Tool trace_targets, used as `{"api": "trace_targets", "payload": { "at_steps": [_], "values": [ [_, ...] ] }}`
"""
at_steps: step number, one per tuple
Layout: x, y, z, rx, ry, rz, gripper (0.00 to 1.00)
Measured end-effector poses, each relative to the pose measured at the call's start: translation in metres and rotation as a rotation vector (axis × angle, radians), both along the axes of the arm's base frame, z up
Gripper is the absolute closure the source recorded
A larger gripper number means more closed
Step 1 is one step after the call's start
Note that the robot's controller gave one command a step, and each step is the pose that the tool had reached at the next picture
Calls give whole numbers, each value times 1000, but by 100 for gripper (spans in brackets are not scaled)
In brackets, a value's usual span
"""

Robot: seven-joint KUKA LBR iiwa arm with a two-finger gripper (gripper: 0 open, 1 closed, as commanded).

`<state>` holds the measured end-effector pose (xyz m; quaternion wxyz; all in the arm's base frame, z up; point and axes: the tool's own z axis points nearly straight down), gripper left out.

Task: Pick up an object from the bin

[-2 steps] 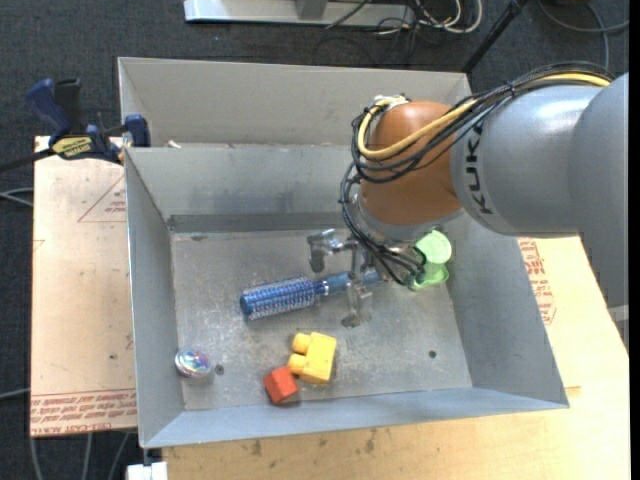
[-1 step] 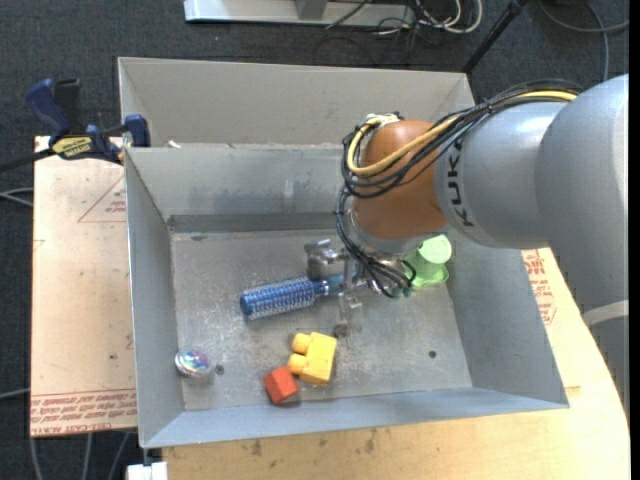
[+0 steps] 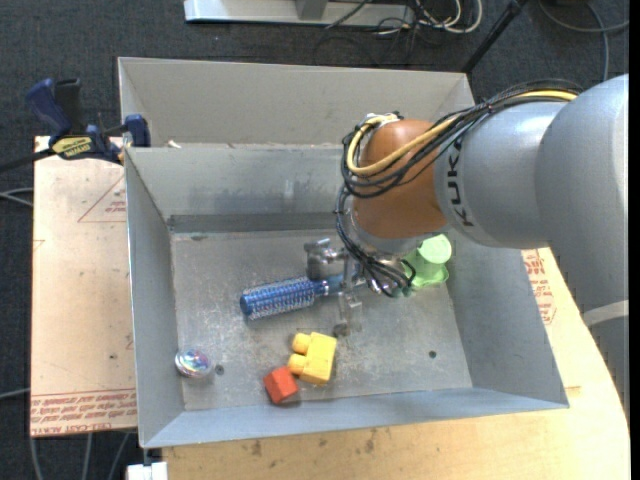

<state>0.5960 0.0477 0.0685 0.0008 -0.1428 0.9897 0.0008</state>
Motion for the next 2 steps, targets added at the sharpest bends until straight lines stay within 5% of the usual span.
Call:
{"api": "trace_targets", "payload": {
  "at_steps": [1,2],
  "values": [
    [1,0,1,0,-2,-1,100],
    [2,1,38,-1,-3,0,100]
  ]
}}
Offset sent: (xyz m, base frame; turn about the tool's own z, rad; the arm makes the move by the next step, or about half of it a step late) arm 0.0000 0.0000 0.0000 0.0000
